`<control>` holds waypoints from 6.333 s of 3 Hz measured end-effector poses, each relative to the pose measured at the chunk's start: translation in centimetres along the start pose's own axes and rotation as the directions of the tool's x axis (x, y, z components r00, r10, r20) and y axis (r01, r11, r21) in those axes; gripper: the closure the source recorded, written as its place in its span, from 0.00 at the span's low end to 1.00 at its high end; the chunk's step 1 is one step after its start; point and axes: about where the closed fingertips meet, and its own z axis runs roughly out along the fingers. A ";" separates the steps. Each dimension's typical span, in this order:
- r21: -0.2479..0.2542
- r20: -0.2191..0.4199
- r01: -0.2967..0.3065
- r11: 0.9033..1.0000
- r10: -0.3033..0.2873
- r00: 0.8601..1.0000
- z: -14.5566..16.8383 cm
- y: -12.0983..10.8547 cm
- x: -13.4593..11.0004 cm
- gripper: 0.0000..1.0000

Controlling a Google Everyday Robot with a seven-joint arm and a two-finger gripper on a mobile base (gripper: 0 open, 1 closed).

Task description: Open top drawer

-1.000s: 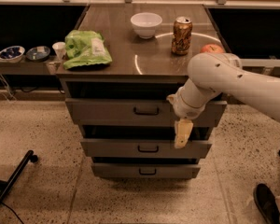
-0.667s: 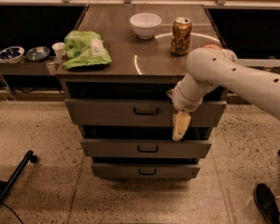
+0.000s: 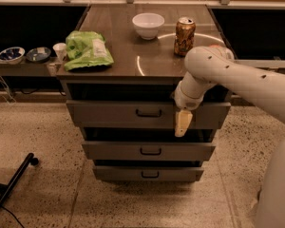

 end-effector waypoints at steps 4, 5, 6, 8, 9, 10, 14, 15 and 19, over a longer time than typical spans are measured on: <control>-0.007 -0.059 0.117 0.993 -0.118 0.991 -2.1 9.2 -0.6 0.24; -0.008 -0.059 0.118 0.993 -0.118 0.991 -2.3 9.2 -0.7 0.24; -0.066 -0.061 0.109 0.992 -0.113 0.992 -3.3 13.1 0.9 0.27; -0.075 -0.069 0.102 0.992 -0.107 0.992 -8.4 16.3 2.7 0.25; -0.035 -0.067 0.132 0.991 -0.134 0.989 -11.2 13.7 1.6 0.25; -0.011 -0.051 0.170 0.985 -0.171 0.984 -12.0 9.8 -1.9 0.28; -0.157 0.013 -0.023 0.987 0.025 1.000 4.6 6.9 -3.8 1.00; -0.178 0.021 -0.017 0.984 0.021 1.000 5.0 7.7 -3.8 1.00; -0.358 0.163 0.126 0.925 -0.071 0.984 1.8 16.0 -4.5 1.00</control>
Offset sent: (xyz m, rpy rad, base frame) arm -0.0864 -0.0027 0.0240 -0.0757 -0.0715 0.0792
